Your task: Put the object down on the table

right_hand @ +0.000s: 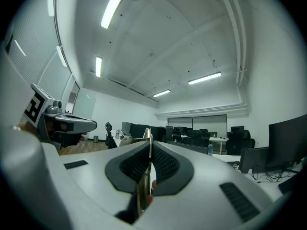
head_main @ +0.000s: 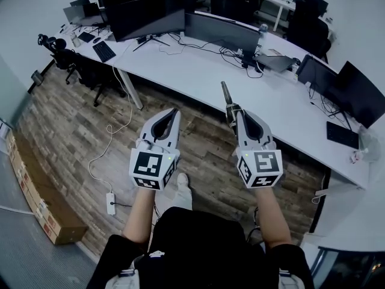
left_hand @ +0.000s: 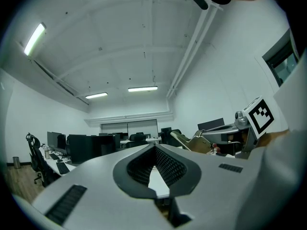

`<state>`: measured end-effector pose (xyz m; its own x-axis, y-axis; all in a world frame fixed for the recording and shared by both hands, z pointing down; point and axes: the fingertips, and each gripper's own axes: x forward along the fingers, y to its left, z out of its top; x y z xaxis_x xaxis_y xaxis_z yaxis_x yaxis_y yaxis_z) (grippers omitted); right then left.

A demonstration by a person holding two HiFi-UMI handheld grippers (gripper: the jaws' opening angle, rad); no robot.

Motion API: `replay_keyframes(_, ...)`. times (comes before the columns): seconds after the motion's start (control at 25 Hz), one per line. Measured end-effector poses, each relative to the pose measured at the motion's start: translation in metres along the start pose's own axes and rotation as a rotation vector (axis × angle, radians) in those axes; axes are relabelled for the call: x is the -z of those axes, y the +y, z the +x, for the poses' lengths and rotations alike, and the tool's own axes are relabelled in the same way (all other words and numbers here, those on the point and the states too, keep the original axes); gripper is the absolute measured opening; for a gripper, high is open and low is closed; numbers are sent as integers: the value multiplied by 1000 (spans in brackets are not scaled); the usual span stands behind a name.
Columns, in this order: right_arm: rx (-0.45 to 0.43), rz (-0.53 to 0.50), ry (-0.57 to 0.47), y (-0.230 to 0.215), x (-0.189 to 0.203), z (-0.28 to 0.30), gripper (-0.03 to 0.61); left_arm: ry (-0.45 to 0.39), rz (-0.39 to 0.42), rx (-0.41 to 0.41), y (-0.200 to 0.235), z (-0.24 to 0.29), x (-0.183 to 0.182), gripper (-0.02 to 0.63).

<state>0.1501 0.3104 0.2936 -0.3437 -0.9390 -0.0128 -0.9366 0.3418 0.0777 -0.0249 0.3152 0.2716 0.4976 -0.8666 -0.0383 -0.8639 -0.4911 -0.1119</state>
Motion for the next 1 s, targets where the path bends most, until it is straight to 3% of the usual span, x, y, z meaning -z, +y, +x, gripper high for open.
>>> replay_keyframes(0.32, -6, -13, 22, -8, 6, 85, 26, -4, -79, 8, 60, 63, 14, 14)
replay_keyframes(1.0, 37, 1, 54, -21, 3, 261, 26, 32, -68, 57, 190, 192, 33, 14)
